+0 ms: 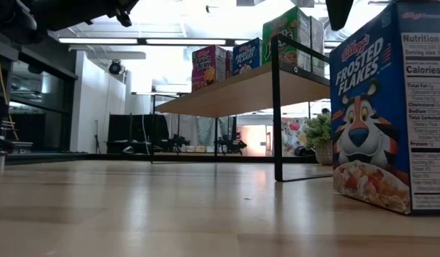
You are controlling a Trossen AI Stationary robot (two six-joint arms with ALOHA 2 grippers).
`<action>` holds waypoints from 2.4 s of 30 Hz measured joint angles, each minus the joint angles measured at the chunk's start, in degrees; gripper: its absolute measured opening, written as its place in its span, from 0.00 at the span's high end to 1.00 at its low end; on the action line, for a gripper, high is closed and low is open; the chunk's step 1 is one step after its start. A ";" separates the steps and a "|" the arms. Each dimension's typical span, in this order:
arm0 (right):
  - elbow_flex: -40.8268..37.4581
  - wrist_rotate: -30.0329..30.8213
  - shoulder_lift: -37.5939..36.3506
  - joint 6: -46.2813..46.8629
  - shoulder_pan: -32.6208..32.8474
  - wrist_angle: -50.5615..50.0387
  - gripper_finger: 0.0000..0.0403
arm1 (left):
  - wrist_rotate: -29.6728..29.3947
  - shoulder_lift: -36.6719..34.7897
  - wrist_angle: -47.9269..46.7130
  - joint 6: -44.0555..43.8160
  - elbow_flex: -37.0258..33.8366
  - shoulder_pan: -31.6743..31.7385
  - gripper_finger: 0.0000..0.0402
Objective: Stack cereal on shelf
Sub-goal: Put the blue cereal box aligned with the other blue cereal box on the shelf
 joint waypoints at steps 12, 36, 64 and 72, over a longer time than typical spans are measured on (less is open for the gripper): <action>0.00 -0.47 2.92 -2.09 0.13 0.23 0.40 | 2.07 0.02 -1.63 -1.79 0.00 0.02 1.00; 1.61 -2.97 -0.33 -23.54 -0.02 8.33 0.71 | 18.96 -10.40 -11.51 -11.74 2.27 -0.01 1.00; 26.58 10.77 -1.96 -70.23 -30.12 -2.35 0.72 | 26.43 -13.88 -12.06 -11.68 2.29 0.02 1.00; 26.58 5.74 -1.91 -75.78 -33.52 -4.87 0.72 | 23.88 -13.88 -11.99 -8.37 2.29 0.02 1.00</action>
